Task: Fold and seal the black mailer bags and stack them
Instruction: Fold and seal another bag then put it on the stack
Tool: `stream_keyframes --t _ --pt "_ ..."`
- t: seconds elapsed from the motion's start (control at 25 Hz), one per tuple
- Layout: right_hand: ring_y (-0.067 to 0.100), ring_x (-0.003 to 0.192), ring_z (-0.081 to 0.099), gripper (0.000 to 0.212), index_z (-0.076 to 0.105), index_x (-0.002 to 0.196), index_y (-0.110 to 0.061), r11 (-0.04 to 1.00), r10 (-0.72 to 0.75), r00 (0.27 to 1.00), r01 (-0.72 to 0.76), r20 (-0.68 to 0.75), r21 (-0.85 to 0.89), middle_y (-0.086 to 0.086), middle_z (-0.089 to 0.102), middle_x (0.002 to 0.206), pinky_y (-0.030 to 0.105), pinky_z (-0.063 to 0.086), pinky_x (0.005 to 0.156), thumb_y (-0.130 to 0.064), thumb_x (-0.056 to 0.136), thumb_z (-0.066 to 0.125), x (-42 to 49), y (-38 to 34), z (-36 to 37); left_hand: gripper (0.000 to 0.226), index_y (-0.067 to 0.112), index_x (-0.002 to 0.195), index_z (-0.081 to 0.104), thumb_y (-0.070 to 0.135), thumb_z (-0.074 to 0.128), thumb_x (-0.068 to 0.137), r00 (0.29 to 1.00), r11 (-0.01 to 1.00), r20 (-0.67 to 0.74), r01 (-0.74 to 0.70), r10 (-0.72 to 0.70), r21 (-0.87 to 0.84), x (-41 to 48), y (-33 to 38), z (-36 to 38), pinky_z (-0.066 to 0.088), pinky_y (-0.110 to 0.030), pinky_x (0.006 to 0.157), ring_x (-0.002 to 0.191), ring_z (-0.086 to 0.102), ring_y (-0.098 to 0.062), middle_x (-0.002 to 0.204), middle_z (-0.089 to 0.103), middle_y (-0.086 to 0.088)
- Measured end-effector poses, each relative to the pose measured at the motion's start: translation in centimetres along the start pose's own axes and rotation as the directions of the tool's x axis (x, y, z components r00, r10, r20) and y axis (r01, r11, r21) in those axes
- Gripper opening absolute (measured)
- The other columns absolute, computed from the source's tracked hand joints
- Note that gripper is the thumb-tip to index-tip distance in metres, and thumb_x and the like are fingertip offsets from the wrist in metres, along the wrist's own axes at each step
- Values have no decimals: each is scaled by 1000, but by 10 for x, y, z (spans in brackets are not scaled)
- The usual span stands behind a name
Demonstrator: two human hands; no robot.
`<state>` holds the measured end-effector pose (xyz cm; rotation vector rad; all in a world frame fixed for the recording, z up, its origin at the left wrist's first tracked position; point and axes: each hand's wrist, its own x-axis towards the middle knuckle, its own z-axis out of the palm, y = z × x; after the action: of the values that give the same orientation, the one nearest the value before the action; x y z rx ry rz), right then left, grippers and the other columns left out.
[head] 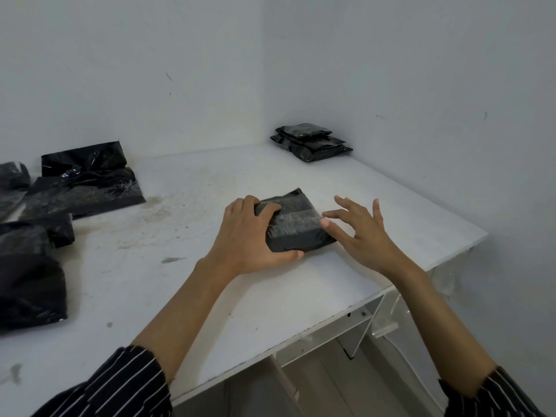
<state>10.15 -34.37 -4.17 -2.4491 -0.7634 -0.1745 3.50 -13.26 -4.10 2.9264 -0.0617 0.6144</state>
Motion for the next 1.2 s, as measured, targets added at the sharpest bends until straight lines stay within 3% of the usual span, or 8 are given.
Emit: stream_keyframes --t 0.2,0.4,0.56,0.68,0.84,0.92,1.0,1.2 --pt "14 143 25 48 42 141 -11 968 -243 844 178 -479 -178 3 32 153 40 -1 120 -35 99 36 -6 -33 23 94 12 124 56 80 40 62 977 993 -215 37 -13 109 -10 -4 1 29 -53 106 112 48 -37 117 53 -20" --pt "17 142 28 53 35 145 -6 976 -163 908 90 -386 -201 8 33 152 37 2 119 -35 102 24 9 -56 43 90 9 125 54 77 45 67 941 993 -336 64 -26 101 -12 3 -6 23 -52 111 116 46 -36 122 50 -23" --pt "17 108 58 39 49 133 -6 967 82 927 15 -365 256 1 62 116 25 42 94 -25 99 45 18 -65 29 85 7 124 55 73 51 70 907 993 -421 24 25 113 -12 0 -7 23 -52 112 118 45 -38 123 49 -25" --pt "16 80 65 14 67 93 -7 651 301 941 -85 -154 754 4 69 86 26 54 71 -16 94 57 22 -68 13 87 6 128 53 73 53 72 882 989 -459 -50 109 140 -12 -5 -10 20 -53 114 125 41 -40 129 46 -27" --pt "13 71 62 13 64 82 -9 415 408 905 -66 -121 907 4 66 77 28 55 70 -12 93 57 15 -75 14 105 15 146 31 81 50 66 876 994 -477 16 -66 -108 -15 -6 -20 9 -47 118 143 16 -30 151 23 -18" --pt "13 72 60 15 62 81 -11 331 470 871 -21 -146 943 1 65 76 33 54 78 -13 94 56 13 -78 19 97 19 142 32 73 60 67 823 816 -401 123 -402 -565 -20 2 -27 31 -37 111 133 36 -19 145 34 -8" --pt "10 72 60 14 62 81 -11 232 511 850 5 -126 973 -1 65 75 33 54 81 -13 94 56 12 -83 23 70 18 127 47 55 67 72 744 416 -175 150 -644 -897 -21 7 -30 50 -18 84 101 58 -6 121 56 -1" --pt "10 71 59 14 60 81 -10 103 519 852 13 -65 995 0 62 77 29 55 78 -13 94 56 12 -89 33 17 13 79 63 28 64 87 706 -6 39 49 -707 -999 -18 7 -32 56 -32 76 76 61 -16 76 64 0"
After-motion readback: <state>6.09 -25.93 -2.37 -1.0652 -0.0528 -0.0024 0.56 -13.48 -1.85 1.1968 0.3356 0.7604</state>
